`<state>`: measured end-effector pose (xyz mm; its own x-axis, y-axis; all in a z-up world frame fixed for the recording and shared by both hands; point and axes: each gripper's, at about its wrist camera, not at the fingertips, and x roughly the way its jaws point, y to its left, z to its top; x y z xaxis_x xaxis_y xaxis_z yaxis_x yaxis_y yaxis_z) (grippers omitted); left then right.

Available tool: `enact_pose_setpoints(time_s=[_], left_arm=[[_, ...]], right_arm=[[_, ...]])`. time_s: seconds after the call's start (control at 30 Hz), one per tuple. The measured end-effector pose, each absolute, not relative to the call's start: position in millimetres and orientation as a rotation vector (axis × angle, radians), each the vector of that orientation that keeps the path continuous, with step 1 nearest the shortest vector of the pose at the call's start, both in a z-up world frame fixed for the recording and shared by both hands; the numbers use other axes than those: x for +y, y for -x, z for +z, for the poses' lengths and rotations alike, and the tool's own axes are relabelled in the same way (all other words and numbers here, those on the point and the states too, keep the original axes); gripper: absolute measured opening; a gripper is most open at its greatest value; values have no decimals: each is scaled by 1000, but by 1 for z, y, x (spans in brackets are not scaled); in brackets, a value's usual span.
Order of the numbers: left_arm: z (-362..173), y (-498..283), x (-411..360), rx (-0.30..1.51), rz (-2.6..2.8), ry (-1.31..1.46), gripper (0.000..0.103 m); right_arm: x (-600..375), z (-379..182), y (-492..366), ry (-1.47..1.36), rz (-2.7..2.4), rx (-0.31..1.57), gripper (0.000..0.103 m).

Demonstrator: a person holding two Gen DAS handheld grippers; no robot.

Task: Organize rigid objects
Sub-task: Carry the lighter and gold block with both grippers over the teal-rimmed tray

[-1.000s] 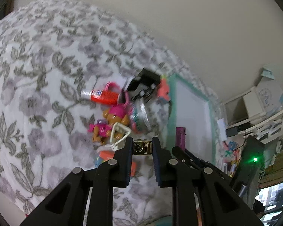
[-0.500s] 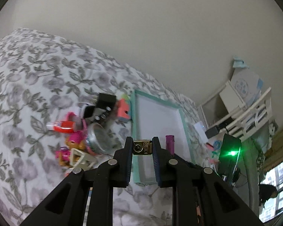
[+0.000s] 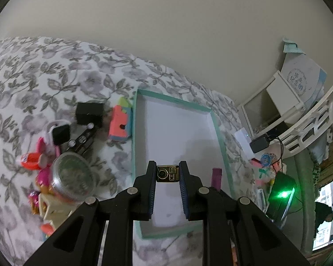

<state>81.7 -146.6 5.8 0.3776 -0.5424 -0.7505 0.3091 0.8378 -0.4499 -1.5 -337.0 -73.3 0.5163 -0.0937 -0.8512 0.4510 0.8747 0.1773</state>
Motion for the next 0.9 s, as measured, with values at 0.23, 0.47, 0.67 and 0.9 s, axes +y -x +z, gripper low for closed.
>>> enact_pose_setpoints(time_s=[0.23,0.47,0.67,0.9], left_arm=[[-5,-102,-178,1034,-538,200,21],[-25,-108,-196,1032,-540,145,21],[-35,-100,-203,1017,-537,78,21],[-44,-90,-198,1084,-533,97,21]], right_arm=[[-344,-77,-7,-353,-352,960,15],[-336,-80,-25,-233,-334,951,15],[-341,-94,-35,-230,-335,979,15],[-342,-99,-32,-229,-339,993,15]])
